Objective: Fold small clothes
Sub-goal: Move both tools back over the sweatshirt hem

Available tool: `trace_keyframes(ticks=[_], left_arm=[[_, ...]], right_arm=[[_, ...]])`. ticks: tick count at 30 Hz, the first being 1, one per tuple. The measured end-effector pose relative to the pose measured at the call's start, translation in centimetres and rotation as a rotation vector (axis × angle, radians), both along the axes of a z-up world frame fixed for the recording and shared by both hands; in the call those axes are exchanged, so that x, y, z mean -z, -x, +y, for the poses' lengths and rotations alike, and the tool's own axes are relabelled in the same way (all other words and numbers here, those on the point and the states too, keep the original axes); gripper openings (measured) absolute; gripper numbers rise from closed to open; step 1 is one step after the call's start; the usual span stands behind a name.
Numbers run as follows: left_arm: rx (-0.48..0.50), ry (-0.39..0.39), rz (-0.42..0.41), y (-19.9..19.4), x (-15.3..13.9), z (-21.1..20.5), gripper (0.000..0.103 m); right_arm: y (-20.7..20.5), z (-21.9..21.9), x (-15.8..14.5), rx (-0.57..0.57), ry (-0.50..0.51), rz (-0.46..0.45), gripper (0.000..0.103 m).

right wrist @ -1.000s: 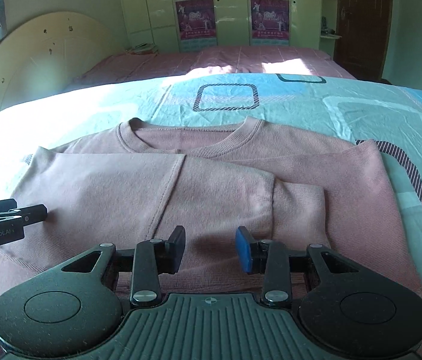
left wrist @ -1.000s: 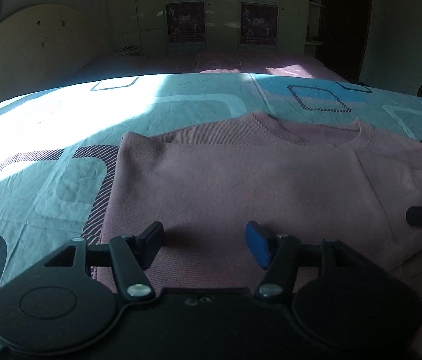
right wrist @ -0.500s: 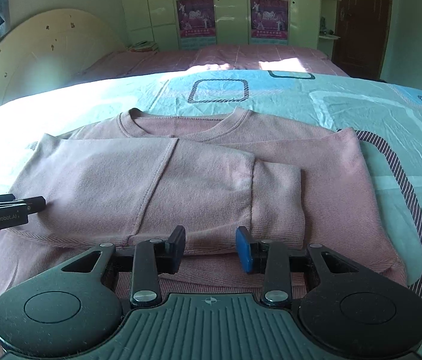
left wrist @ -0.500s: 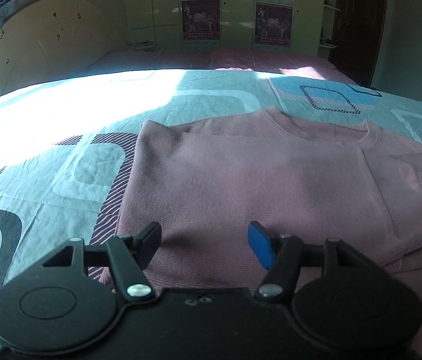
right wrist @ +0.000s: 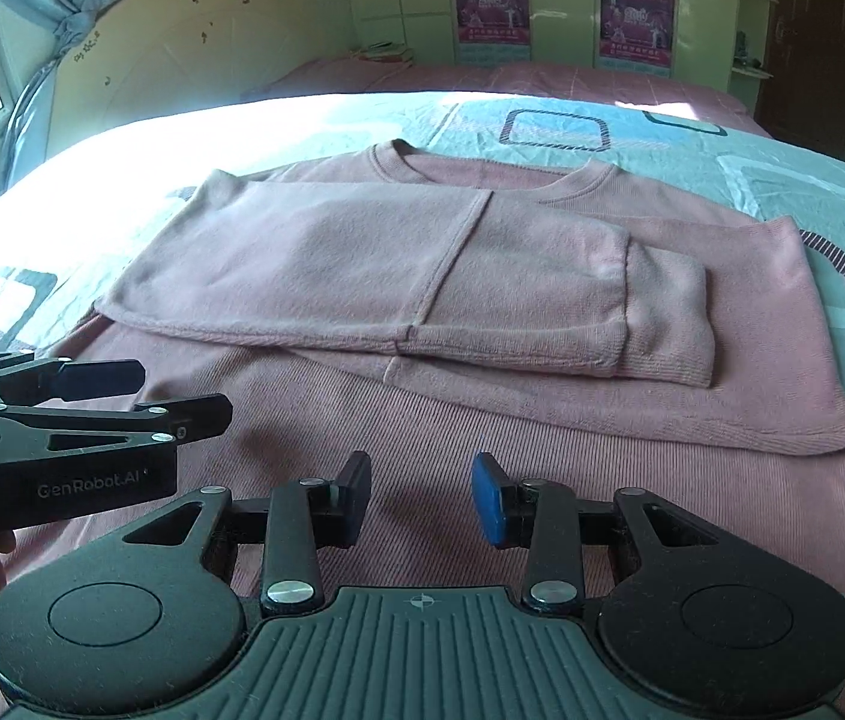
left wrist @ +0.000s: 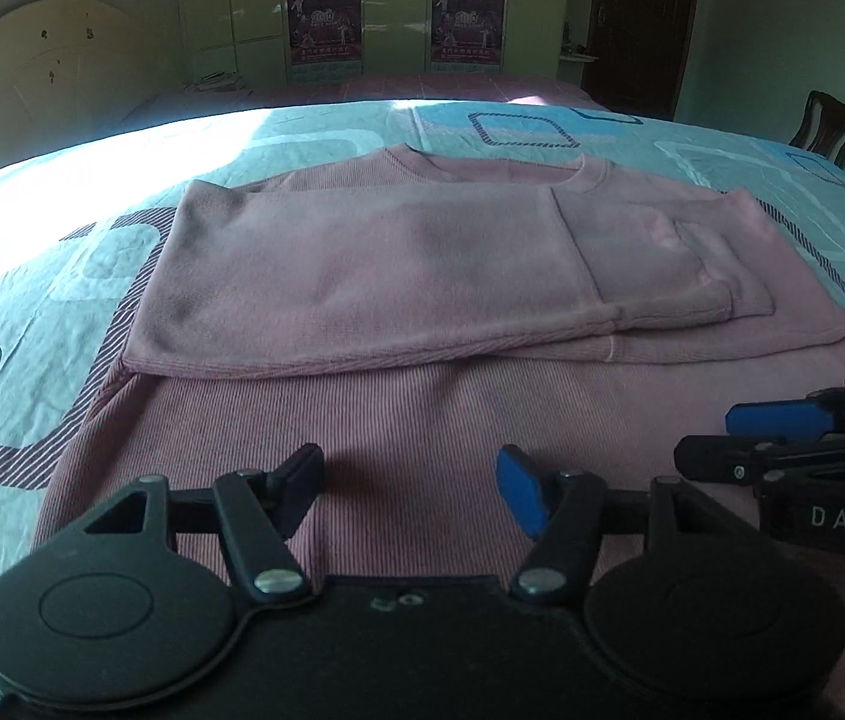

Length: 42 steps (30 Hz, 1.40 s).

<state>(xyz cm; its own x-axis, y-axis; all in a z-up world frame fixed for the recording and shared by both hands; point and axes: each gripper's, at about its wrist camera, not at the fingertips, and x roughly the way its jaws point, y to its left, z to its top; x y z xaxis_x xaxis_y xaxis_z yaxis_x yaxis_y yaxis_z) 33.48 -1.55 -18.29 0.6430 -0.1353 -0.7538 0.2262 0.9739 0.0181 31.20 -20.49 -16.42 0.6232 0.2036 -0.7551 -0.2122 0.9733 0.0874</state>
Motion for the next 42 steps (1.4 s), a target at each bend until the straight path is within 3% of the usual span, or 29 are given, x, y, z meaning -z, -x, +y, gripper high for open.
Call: trace_keyframes(ticks=[5, 9, 14, 21, 26, 32, 33, 36, 42], left_arm=[[-0.049, -0.058, -0.019, 2.1, 0.4, 2.6, 0.072], [-0.115, -0.063, -0.007, 2.7, 0.2, 3.8, 0.075], [-0.147, -0.063, 0.014, 3.4, -0.7, 3.5, 0.068], [-0.102, -0.041, 0.034, 6.6, -1.5, 3.5, 0.068], [-0.069, -0.051, 0.032, 8.7, -0.5, 5.7, 0.071], [-0.071, -0.019, 0.000, 11.6, -2.3, 8.6, 0.069], [-0.069, -0.020, -0.011, 12.2, -2.6, 9.1, 0.069], [-0.080, -0.029, -0.038, 13.9, -3.5, 10.8, 0.072], [-0.131, -0.018, -0.024, 15.7, -3.2, 14.2, 0.071]], right_arm=[[2.6, -3.1, 0.5, 0.032, 0.102, -0.037, 0.037], [3.6, -4.8, 0.3, 0.045, 0.093, -0.041, 0.037], [4.9, -3.6, -0.9, 0.009, 0.018, -0.052, 0.037], [8.1, 0.5, -1.2, -0.065, -0.014, -0.048, 0.037], [11.0, 0.0, 0.2, 0.024, 0.032, -0.033, 0.037], [14.8, -2.7, -1.1, 0.163, 0.054, -0.053, 0.038], [15.5, -3.1, -1.4, 0.191, 0.062, -0.058, 0.040], [17.7, -4.4, -2.4, 0.271, 0.087, -0.098, 0.077], [20.9, -6.3, -2.8, 0.365, 0.111, -0.082, 0.078]])
